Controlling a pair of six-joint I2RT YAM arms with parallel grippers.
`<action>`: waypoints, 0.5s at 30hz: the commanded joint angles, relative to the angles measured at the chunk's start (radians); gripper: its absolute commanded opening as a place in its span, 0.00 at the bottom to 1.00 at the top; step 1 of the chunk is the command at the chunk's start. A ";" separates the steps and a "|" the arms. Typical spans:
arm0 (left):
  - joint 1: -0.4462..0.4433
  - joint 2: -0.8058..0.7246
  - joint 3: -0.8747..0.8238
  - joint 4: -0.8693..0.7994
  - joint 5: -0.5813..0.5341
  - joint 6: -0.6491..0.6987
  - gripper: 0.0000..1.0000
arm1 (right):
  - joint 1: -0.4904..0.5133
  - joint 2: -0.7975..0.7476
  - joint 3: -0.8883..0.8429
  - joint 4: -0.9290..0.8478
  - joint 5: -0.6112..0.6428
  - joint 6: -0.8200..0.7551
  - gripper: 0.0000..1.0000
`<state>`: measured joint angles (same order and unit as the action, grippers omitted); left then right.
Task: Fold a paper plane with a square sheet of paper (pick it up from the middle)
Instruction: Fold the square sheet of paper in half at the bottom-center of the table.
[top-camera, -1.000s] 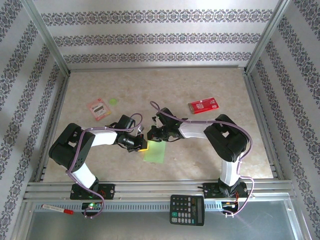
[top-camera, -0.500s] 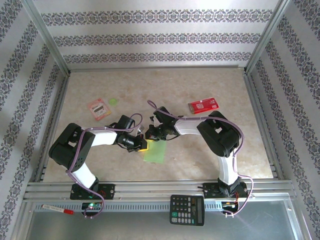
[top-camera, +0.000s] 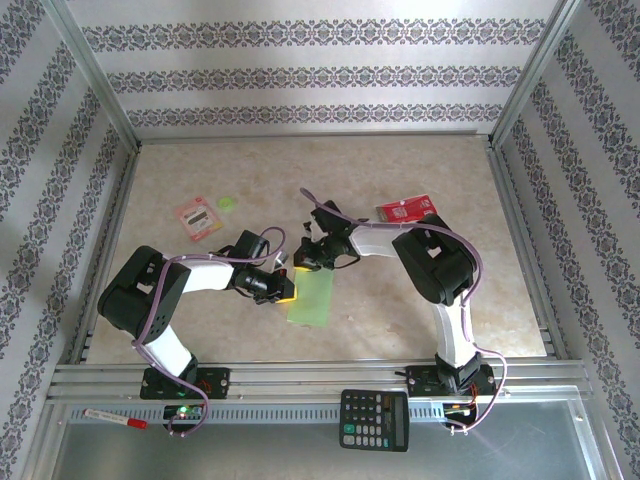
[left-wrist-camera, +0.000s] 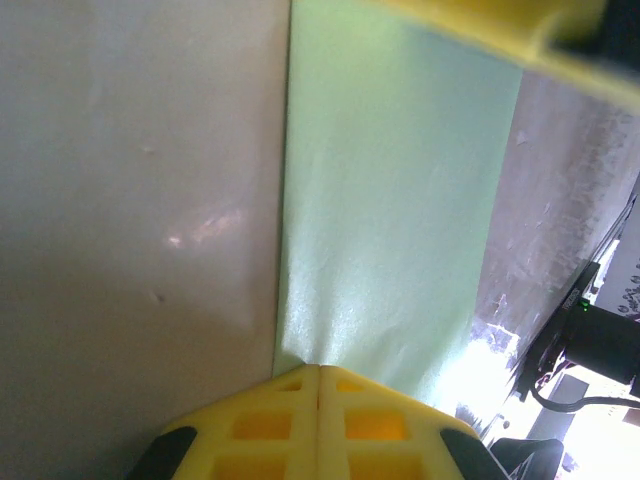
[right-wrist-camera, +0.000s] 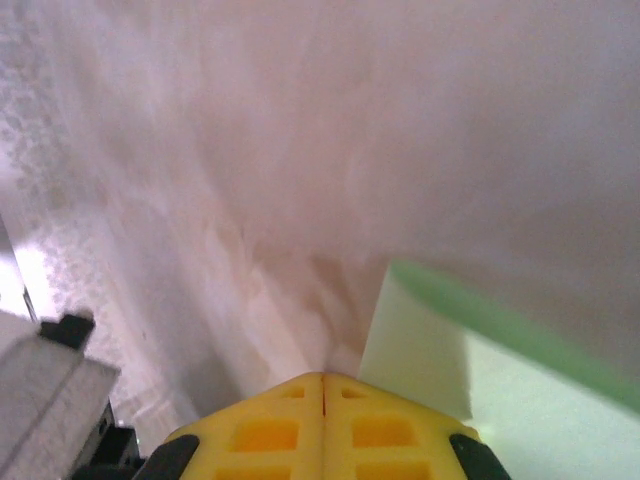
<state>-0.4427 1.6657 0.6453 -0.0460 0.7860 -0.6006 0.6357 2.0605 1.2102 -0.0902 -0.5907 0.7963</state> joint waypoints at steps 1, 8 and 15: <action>0.006 0.066 -0.067 -0.168 -0.134 0.039 0.00 | -0.055 0.052 0.051 -0.023 0.128 -0.028 0.00; 0.006 0.061 -0.069 -0.169 -0.132 0.039 0.00 | -0.086 0.107 0.143 -0.097 0.144 -0.042 0.00; 0.006 0.054 -0.066 -0.177 -0.136 0.042 0.00 | -0.136 0.113 0.225 -0.170 0.156 -0.055 0.00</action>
<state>-0.4427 1.6653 0.6445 -0.0460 0.7860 -0.5838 0.5671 2.1483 1.3922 -0.2344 -0.5716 0.7715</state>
